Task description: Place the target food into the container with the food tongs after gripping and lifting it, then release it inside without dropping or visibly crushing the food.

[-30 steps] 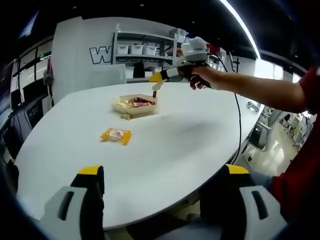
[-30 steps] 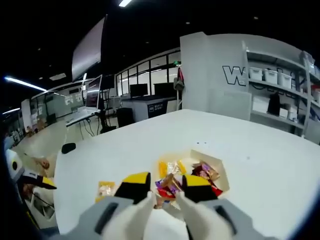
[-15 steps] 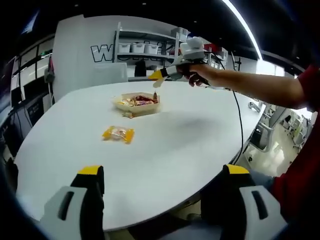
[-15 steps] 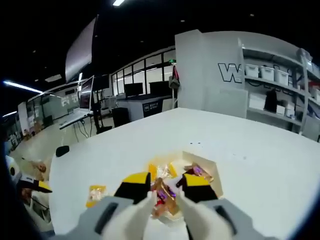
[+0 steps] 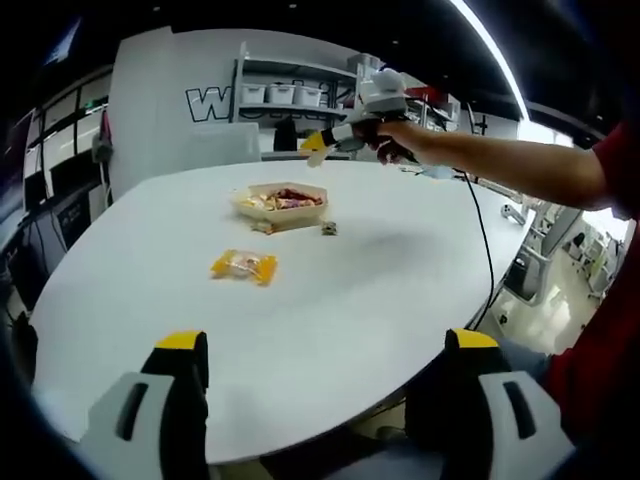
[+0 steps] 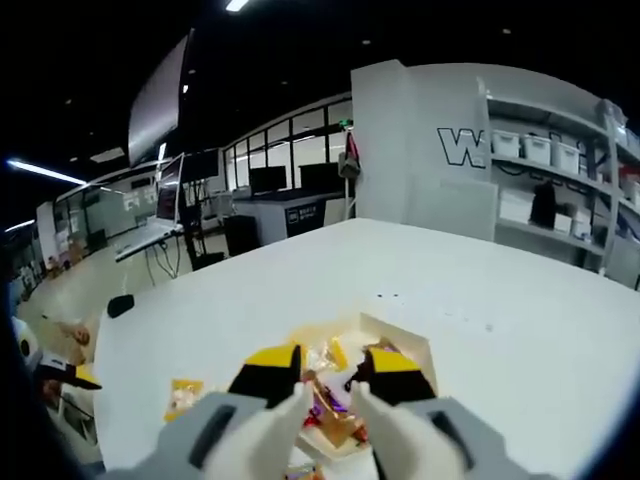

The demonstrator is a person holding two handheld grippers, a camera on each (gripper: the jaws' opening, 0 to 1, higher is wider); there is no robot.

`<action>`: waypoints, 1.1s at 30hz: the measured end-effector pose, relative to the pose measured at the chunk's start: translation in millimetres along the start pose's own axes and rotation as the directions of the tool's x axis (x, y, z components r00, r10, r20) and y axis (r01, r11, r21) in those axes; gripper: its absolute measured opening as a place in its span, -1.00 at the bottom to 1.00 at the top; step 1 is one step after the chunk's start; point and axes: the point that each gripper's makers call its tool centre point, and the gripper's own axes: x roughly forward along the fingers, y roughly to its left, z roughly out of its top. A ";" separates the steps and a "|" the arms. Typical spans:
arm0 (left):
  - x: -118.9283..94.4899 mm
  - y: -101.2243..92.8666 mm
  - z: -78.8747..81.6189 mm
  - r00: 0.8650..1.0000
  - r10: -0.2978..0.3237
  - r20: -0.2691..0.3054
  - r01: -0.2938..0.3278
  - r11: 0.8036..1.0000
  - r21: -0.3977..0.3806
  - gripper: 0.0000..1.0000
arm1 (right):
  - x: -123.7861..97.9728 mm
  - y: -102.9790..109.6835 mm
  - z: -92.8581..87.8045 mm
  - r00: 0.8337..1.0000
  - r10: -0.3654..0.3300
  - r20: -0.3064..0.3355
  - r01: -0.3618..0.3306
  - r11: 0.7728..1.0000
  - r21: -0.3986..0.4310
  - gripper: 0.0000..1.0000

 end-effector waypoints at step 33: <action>-4.5 -8.8 1.4 1.000 -0.009 0.002 0.009 1.000 0.021 0.91 | -18.3 15.0 -54.8 0.998 0.037 -0.049 -0.034 0.997 0.074 -0.58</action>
